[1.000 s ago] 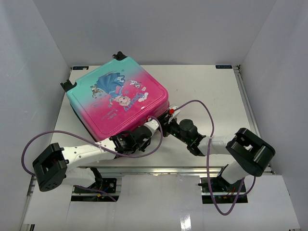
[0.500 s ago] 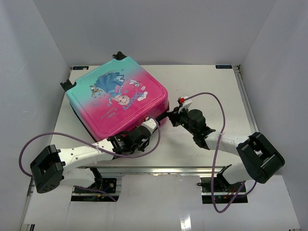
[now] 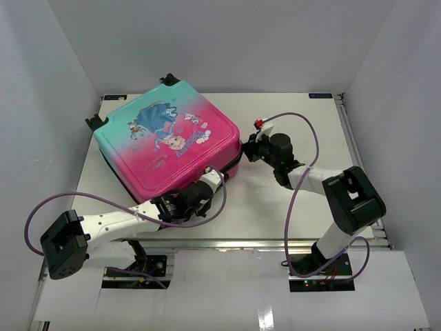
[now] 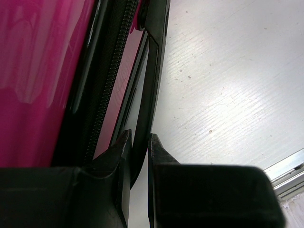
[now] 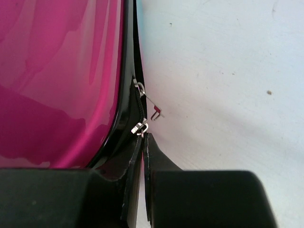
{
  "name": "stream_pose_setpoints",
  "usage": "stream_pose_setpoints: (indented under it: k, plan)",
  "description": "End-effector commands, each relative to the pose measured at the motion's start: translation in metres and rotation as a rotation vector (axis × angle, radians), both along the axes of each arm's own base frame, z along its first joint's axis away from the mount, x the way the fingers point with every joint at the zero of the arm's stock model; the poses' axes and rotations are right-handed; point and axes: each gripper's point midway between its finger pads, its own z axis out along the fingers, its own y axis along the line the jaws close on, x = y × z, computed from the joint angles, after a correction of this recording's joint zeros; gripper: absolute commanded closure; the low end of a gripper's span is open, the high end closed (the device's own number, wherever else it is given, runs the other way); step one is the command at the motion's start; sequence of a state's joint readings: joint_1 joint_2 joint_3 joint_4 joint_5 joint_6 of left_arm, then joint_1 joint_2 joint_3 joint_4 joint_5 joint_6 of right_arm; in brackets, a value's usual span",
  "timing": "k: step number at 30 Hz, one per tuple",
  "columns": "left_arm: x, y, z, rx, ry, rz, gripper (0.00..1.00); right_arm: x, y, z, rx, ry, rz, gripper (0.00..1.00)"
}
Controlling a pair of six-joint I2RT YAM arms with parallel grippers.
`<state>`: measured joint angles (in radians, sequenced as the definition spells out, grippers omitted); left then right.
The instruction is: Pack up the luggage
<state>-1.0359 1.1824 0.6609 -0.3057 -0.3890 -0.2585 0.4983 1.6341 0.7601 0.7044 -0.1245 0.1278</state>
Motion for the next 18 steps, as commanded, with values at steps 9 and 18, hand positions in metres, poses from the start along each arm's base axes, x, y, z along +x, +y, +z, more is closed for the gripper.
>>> stream_pose_setpoints:
  k: [9, 18]
  plan:
    - [-0.016, -0.02, 0.037, -0.165, -0.033, -0.032, 1.0, 0.09, -0.023, 0.027, -0.027, -0.133, -0.067, 0.92]
    - [-0.021, -0.021, 0.035, -0.15, -0.046, -0.053, 1.0, 0.095, 0.012, 0.021, 0.12, -0.128, 0.129, 0.92]
